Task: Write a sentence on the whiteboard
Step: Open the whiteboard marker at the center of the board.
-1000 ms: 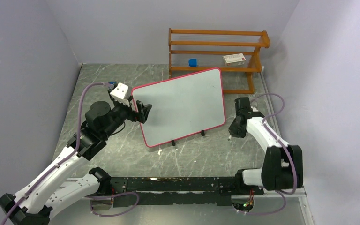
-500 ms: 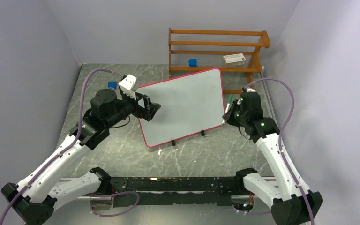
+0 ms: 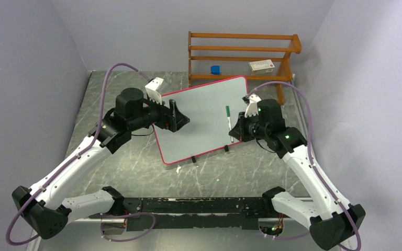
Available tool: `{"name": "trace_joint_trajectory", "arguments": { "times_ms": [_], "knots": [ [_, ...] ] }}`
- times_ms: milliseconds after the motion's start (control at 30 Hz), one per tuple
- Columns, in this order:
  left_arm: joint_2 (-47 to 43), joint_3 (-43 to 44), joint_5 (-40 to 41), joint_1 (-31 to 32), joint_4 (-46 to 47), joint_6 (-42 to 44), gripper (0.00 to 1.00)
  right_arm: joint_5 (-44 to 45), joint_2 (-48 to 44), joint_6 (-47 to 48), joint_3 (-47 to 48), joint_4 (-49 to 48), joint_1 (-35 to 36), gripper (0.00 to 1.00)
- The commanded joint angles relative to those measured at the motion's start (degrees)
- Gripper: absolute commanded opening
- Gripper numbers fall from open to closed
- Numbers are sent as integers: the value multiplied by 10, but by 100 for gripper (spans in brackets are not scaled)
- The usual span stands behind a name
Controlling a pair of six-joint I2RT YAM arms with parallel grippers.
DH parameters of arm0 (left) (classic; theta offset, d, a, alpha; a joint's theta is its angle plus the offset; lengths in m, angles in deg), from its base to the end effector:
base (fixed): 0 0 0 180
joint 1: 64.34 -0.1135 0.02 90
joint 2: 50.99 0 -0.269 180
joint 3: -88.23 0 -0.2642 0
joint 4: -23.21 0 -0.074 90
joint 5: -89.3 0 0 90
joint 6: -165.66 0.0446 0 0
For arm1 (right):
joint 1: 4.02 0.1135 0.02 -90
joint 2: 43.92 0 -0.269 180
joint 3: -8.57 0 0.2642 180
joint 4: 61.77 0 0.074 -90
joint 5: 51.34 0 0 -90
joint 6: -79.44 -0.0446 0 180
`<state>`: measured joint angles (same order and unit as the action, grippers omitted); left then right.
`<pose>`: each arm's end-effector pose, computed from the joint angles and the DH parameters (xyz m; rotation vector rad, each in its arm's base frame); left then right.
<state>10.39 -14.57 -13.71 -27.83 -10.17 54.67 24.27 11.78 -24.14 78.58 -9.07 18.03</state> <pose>0.2009 -0.1612 0.3862 0.4276 1.9235 -0.8881 0.1963 0.0915 0.3282 -0.3078 2.2679 0.6125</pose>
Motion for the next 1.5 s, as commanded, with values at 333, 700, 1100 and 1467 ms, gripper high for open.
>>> {"name": "trace_joint_trajectory", "arguments": {
  "times_ms": [333, 700, 1100, 1467],
  "knots": [
    [68, 9, -91, -4, 16, -165, 83, 86, 69, 114, 54, -48, 214, 0],
    [52, -25, -46, -4, 36, -223, 67, 197, 86, 123, 66, -75, 313, 0],
    [39, -49, -31, -4, 65, -272, 50, 297, 102, 127, 67, -86, 386, 0],
    [41, -57, -30, -4, 61, -284, 35, 348, 132, 143, 85, -91, 412, 0]
  ]
}}
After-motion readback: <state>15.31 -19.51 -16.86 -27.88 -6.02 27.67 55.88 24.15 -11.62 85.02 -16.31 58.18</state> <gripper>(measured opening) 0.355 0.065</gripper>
